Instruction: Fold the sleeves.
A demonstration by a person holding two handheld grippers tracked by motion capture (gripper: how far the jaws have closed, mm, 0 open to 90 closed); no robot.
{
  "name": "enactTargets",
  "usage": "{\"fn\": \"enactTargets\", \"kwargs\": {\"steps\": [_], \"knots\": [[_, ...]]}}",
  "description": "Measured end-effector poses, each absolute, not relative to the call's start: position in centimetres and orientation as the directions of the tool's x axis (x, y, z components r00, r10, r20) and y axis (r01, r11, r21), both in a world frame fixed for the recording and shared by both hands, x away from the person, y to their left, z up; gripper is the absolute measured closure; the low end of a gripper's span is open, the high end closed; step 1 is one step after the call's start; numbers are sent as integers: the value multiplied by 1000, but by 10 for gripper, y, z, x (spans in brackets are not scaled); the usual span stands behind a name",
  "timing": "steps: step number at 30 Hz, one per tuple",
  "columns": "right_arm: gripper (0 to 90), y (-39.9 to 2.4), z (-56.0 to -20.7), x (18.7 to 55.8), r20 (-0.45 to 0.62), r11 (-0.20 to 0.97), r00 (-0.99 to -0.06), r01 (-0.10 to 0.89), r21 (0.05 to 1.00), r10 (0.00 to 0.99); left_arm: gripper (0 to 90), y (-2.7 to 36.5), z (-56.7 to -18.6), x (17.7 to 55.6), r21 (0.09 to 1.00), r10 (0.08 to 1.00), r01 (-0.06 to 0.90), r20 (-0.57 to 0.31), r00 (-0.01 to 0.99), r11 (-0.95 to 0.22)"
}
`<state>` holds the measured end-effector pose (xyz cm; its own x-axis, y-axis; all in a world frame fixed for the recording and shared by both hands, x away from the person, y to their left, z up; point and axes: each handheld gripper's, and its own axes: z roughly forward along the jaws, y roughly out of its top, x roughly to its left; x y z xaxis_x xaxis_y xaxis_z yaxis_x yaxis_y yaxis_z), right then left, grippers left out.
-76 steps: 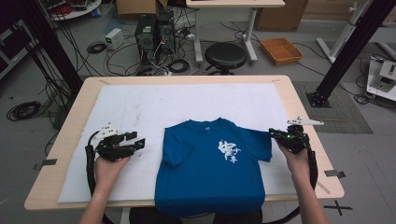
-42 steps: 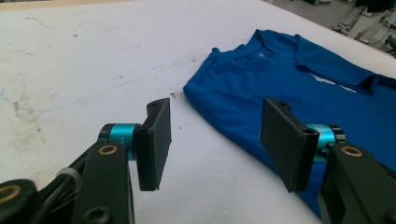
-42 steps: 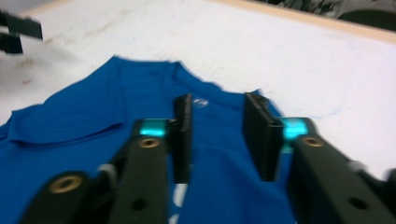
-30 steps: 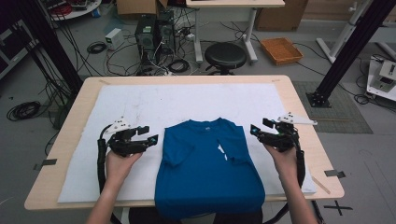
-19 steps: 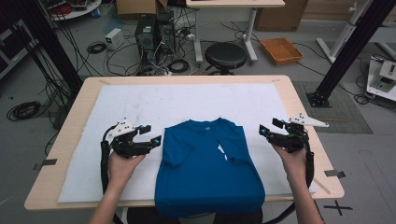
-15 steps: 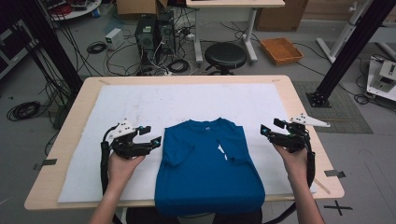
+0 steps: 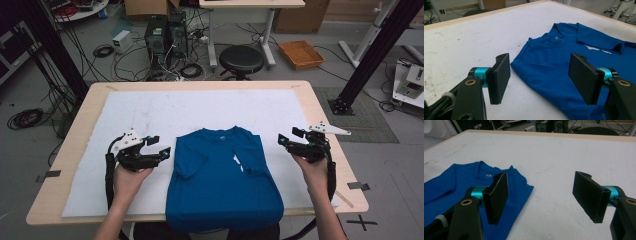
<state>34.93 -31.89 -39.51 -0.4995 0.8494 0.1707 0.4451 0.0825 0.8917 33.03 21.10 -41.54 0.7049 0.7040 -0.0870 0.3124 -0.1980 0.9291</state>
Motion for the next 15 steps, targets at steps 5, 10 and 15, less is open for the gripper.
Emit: {"fn": "enactTargets", "kwargs": {"steps": [5,10,15], "knots": [[288,-318,-395,350,169,85,-500,445,891,850,341,212,-417,331,925,708,323,-92,700,-199],[287,-318,-395,348,171,83,-499,447,891,849,341,211,-417,332,924,704,326,-97,704,-199],[287,-319,-396,347,170,82,-498,445,892,850,341,208,-418,334,924,701,326,-97,707,-201]]}}
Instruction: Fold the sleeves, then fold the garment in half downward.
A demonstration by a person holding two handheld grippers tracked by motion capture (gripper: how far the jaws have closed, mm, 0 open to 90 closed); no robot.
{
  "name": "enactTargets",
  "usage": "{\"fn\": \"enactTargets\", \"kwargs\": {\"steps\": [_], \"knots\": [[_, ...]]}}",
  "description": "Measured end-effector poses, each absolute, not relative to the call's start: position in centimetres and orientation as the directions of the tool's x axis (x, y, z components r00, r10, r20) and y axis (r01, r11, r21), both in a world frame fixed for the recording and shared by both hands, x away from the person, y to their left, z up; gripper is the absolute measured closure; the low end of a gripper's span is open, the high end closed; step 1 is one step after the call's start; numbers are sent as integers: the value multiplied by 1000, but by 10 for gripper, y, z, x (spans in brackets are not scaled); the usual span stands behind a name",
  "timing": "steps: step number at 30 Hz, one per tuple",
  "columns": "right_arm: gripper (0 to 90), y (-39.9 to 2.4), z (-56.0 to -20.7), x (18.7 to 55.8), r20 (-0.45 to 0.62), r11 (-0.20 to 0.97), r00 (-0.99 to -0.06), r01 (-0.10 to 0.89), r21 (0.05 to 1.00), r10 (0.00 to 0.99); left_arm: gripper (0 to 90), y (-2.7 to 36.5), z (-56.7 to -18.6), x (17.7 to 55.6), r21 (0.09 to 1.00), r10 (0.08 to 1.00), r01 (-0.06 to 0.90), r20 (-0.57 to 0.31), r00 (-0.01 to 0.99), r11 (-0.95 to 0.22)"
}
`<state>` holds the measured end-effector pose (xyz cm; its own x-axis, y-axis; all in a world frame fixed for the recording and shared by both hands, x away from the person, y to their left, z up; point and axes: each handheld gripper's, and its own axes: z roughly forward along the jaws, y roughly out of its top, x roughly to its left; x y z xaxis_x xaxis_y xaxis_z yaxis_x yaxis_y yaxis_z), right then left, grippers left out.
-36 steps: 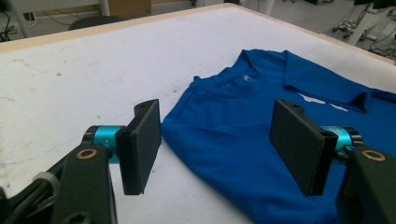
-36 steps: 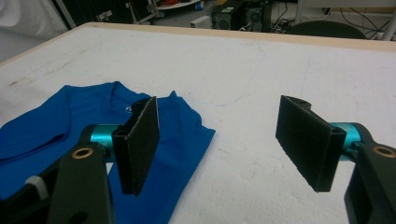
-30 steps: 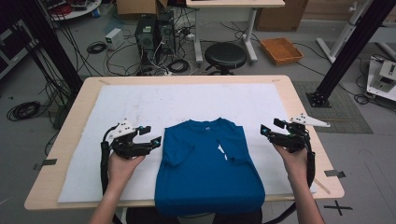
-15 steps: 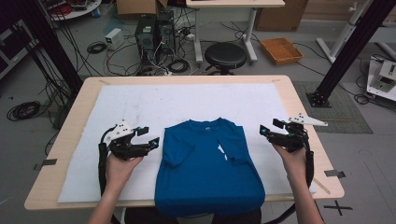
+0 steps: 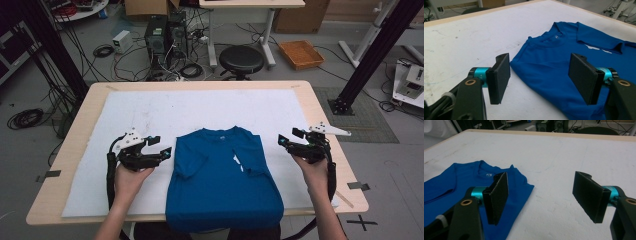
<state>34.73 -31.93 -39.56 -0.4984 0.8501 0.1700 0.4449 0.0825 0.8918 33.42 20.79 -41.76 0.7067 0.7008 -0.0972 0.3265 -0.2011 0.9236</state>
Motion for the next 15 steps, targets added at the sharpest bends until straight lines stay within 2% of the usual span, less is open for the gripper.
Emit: {"fn": "enactTargets", "kwargs": {"steps": [12,15], "knots": [[291,-318,-395,352,182,66,-481,454,888,858,345,206,-417,342,916,699,351,-120,705,-197],[327,-316,-394,359,169,74,-476,451,890,863,348,203,-416,350,906,702,376,-139,699,-196]]}}
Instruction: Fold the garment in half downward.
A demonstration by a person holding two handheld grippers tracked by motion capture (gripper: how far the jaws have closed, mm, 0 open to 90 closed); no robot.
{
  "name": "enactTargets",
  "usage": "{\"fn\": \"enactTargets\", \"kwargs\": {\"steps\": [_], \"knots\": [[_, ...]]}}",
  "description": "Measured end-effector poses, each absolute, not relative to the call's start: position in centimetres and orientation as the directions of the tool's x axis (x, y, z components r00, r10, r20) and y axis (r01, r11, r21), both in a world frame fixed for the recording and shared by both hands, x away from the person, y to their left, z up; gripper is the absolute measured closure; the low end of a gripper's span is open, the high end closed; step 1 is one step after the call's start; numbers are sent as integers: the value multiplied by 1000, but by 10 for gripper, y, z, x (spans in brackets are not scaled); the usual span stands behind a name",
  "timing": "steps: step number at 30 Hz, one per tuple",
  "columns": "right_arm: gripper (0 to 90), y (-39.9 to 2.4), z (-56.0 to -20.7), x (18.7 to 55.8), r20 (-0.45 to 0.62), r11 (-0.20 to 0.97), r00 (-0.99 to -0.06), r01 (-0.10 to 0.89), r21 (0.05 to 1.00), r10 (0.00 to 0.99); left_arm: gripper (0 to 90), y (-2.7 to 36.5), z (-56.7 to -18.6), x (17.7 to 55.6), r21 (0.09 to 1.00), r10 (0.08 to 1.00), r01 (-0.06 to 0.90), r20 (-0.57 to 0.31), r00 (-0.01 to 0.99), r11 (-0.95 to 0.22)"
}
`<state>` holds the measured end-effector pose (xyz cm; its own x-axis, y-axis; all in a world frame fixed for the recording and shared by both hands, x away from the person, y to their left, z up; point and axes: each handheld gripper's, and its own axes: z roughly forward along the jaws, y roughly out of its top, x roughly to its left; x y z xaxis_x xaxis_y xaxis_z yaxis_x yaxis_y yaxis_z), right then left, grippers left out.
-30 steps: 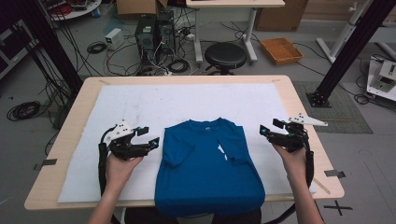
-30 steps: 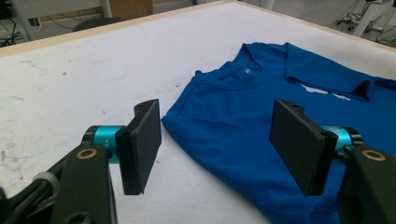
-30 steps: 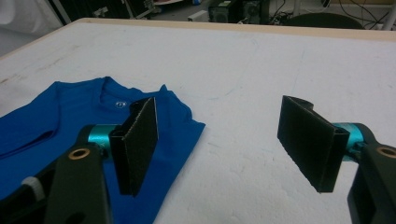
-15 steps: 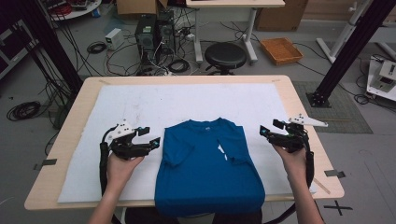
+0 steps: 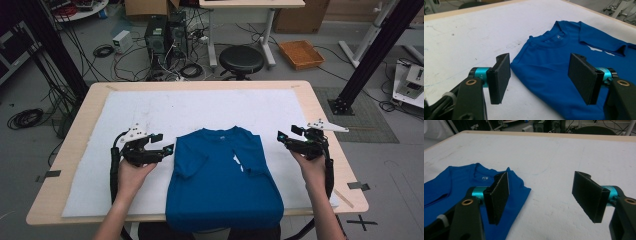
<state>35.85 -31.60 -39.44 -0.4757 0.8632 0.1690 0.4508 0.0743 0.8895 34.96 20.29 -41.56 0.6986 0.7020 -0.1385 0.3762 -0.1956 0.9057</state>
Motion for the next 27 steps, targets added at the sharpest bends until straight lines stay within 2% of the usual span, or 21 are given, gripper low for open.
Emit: {"fn": "enactTargets", "kwargs": {"steps": [2,6,14,18,27], "knots": [[343,-314,-395,362,172,68,-473,448,892,864,358,200,-415,358,895,700,407,-172,693,-183],[376,-310,-398,369,180,68,-476,457,887,861,382,194,-414,369,892,709,418,-183,682,-172],[518,-287,-410,396,158,118,-487,489,864,859,451,177,-422,400,846,718,496,-220,660,-197],[556,-270,-415,411,146,156,-499,515,843,854,475,168,-433,416,813,707,554,-283,648,-182],[608,-238,-428,433,137,222,-531,556,801,836,536,152,-441,434,784,710,576,-269,650,-230]]}}
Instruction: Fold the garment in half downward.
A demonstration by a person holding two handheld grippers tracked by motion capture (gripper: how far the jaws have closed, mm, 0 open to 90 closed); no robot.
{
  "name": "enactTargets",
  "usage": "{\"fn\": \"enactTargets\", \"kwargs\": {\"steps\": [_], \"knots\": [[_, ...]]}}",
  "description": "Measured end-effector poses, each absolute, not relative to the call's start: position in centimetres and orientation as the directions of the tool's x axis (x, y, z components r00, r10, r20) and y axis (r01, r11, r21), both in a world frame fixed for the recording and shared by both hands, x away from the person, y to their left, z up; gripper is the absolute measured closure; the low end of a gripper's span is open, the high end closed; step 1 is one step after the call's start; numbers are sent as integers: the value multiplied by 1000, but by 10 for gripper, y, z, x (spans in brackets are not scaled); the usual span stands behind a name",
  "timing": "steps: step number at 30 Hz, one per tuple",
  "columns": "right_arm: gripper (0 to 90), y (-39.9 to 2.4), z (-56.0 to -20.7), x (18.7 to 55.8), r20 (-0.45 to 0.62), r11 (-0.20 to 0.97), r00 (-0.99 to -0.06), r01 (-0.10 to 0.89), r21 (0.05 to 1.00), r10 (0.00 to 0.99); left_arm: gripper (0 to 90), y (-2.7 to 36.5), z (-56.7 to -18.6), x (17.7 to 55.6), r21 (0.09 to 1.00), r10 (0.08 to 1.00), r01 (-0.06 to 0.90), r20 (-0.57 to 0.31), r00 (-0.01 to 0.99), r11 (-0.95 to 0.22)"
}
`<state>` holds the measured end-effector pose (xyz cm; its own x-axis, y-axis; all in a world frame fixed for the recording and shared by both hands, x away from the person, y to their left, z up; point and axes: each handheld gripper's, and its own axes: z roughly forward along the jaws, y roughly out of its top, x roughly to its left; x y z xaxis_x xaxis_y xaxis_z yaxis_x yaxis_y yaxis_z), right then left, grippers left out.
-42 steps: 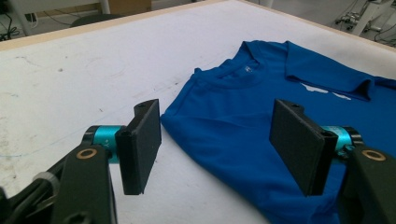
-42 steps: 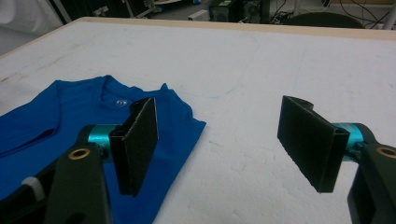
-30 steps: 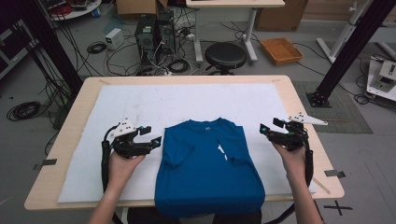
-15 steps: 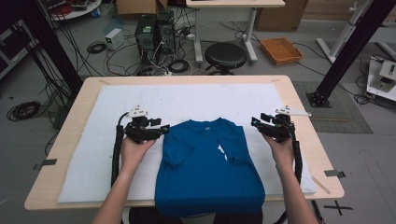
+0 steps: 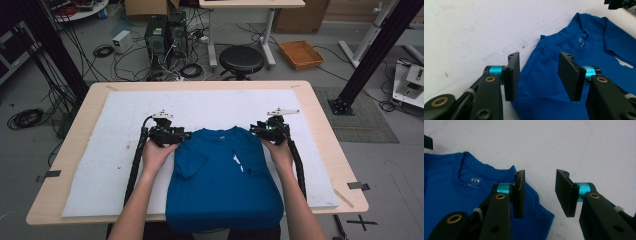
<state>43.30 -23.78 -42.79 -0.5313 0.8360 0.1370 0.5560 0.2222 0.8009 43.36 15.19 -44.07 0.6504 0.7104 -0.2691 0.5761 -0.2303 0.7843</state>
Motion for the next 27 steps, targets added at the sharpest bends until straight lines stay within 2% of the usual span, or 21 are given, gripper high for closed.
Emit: {"fn": "enactTargets", "kwargs": {"steps": [6,9,13,15,16,17,19,27], "knots": [[618,-224,-438,441,107,273,-534,581,767,839,558,141,-445,442,758,707,588,-250,662,-283],[639,-220,-444,444,101,294,-539,596,747,837,589,133,-448,443,745,712,580,-207,671,-330],[715,-218,-448,445,109,300,-536,616,728,837,676,130,-449,443,747,708,590,-234,667,-308],[777,-216,-448,444,97,314,-547,607,730,832,732,128,-449,443,750,717,580,-209,665,-319],[777,-216,-448,444,97,314,-547,607,730,832,732,128,-449,443,748,720,577,-199,665,-327],[836,-215,-447,444,83,327,-556,597,733,827,807,130,-448,443,745,725,580,-195,661,-328],[861,-215,-447,443,79,329,-556,595,734,828,853,129,-448,443,748,725,577,-193,661,-327],[871,-220,-439,441,95,296,-558,569,767,824,876,131,-442,441,773,726,543,-160,668,-329]]}}
